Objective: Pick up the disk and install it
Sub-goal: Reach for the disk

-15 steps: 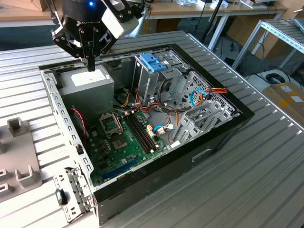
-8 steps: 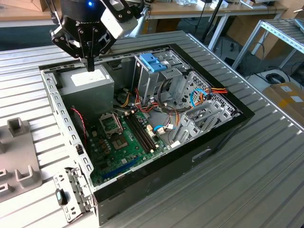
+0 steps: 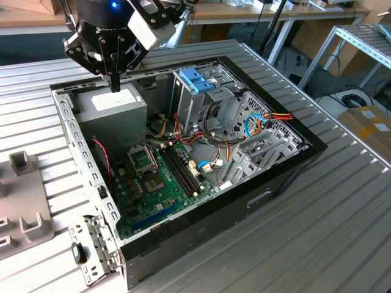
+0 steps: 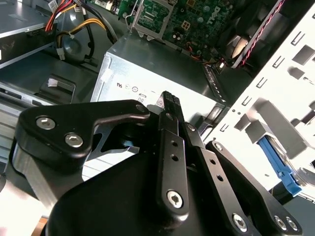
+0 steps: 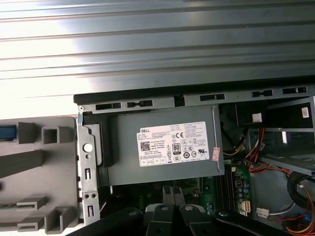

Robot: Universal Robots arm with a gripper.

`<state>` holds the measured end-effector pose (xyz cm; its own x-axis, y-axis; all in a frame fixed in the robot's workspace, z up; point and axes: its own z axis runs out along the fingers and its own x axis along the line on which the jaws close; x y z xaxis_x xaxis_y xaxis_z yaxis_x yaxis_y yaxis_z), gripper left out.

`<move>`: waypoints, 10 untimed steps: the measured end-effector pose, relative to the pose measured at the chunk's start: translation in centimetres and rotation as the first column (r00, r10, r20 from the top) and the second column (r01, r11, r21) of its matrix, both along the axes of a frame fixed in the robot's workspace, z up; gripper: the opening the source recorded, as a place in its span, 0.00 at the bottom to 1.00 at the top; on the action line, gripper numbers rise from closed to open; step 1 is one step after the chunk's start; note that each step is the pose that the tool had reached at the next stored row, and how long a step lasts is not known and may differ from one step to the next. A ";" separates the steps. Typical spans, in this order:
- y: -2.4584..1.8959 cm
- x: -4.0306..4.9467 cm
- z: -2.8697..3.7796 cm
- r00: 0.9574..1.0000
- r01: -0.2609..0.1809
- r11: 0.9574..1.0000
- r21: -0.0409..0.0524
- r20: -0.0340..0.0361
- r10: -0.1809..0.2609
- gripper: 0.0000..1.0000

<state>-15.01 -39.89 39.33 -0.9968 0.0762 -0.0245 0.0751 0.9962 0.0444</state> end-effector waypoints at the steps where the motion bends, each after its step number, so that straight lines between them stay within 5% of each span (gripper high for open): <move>1: 0.00 -0.01 0.00 1.000 0.000 1.000 0.000 0.000 0.000 0.10; 10: 0.00 -0.28 0.00 1.000 0.000 1.000 0.000 0.000 0.000 0.10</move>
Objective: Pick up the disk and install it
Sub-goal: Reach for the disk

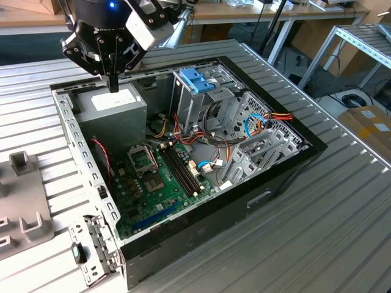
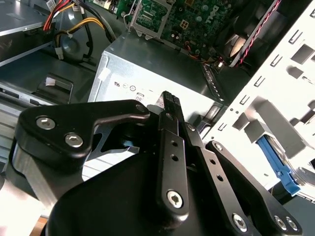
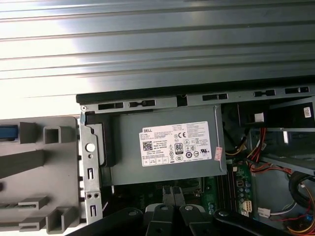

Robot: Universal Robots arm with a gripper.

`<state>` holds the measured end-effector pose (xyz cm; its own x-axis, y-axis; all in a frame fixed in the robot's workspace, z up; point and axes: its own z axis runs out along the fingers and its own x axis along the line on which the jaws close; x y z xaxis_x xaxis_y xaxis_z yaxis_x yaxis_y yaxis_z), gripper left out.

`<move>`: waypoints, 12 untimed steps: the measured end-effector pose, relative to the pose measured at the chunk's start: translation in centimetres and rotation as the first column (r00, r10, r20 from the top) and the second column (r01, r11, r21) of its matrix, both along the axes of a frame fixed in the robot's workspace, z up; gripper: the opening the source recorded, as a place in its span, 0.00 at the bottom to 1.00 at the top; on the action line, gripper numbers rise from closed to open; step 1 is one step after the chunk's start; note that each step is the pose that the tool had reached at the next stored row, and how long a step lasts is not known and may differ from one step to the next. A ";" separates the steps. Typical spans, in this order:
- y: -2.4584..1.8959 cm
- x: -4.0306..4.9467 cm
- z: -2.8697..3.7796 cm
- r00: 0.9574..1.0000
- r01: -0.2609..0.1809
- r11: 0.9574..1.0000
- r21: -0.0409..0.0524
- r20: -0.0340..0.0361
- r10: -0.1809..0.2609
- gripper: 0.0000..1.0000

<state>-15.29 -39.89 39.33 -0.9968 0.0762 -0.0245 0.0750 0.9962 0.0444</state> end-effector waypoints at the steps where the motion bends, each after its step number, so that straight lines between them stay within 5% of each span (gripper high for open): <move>1: 0.00 -0.02 0.00 1.000 0.000 1.000 0.000 0.000 0.000 0.10; 12: 0.00 -0.32 0.00 1.000 0.000 1.000 0.000 0.000 0.000 0.10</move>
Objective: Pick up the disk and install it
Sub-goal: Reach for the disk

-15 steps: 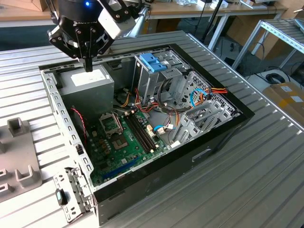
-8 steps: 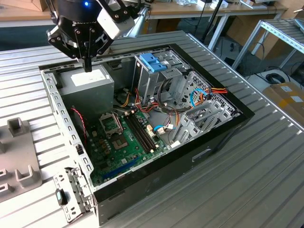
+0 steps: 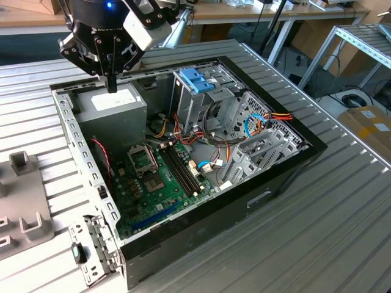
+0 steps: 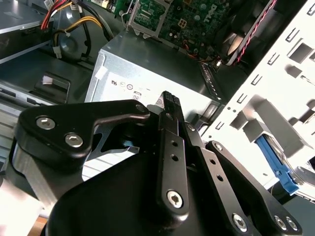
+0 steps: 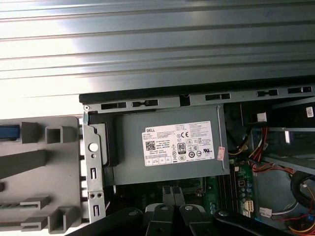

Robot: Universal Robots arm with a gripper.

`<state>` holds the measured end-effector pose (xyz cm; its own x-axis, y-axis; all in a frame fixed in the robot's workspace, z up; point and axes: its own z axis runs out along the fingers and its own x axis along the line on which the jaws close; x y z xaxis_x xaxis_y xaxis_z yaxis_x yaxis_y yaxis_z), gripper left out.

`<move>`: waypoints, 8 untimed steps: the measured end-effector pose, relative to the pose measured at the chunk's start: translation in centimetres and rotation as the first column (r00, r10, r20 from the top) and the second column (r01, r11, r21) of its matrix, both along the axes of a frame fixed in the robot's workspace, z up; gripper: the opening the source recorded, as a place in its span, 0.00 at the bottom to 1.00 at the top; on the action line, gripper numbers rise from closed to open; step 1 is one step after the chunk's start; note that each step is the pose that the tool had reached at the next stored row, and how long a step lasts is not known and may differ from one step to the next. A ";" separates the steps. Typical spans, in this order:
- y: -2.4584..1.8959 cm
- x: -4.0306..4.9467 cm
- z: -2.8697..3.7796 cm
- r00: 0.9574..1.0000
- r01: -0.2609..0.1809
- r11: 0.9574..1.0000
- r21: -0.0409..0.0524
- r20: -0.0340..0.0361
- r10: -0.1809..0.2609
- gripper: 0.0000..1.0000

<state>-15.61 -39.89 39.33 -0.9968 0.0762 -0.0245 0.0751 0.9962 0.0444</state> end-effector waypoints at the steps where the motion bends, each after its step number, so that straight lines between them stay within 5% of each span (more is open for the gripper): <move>1: 0.00 -0.03 0.00 1.000 0.000 1.000 0.000 0.000 0.000 0.10; 8: 0.00 -0.27 0.00 1.000 0.000 1.000 0.000 0.000 0.000 0.10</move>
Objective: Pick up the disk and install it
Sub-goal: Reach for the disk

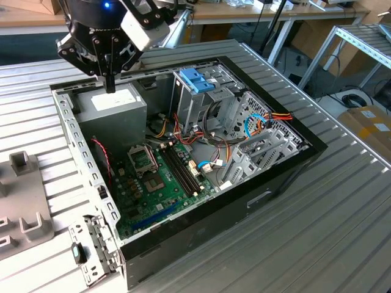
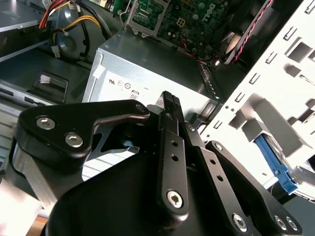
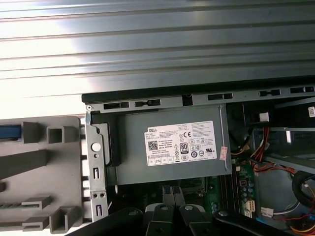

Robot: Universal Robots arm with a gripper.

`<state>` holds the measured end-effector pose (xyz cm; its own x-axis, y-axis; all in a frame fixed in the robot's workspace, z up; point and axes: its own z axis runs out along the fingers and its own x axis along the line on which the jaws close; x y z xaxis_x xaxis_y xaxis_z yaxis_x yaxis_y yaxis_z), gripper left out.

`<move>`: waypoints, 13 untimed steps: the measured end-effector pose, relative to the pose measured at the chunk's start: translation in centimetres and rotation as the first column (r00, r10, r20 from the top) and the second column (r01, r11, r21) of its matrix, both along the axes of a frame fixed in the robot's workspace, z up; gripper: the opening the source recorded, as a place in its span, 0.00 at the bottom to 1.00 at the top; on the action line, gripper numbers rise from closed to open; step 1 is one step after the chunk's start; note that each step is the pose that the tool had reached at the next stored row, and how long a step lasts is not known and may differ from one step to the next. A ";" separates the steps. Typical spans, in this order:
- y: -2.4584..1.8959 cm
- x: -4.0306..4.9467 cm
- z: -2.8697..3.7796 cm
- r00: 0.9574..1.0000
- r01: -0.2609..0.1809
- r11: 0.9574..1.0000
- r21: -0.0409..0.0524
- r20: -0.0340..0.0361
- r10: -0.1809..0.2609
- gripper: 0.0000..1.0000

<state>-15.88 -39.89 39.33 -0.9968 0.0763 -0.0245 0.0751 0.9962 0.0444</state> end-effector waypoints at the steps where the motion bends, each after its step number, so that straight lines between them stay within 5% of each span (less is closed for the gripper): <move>1: 0.00 -0.03 0.00 1.000 0.000 1.000 0.000 0.000 0.000 0.10; 13: 0.00 -0.52 0.00 1.000 0.000 1.000 0.000 0.000 0.000 0.10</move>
<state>-16.40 -39.89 39.33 -0.9968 0.0762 -0.0245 0.0751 0.9962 0.0443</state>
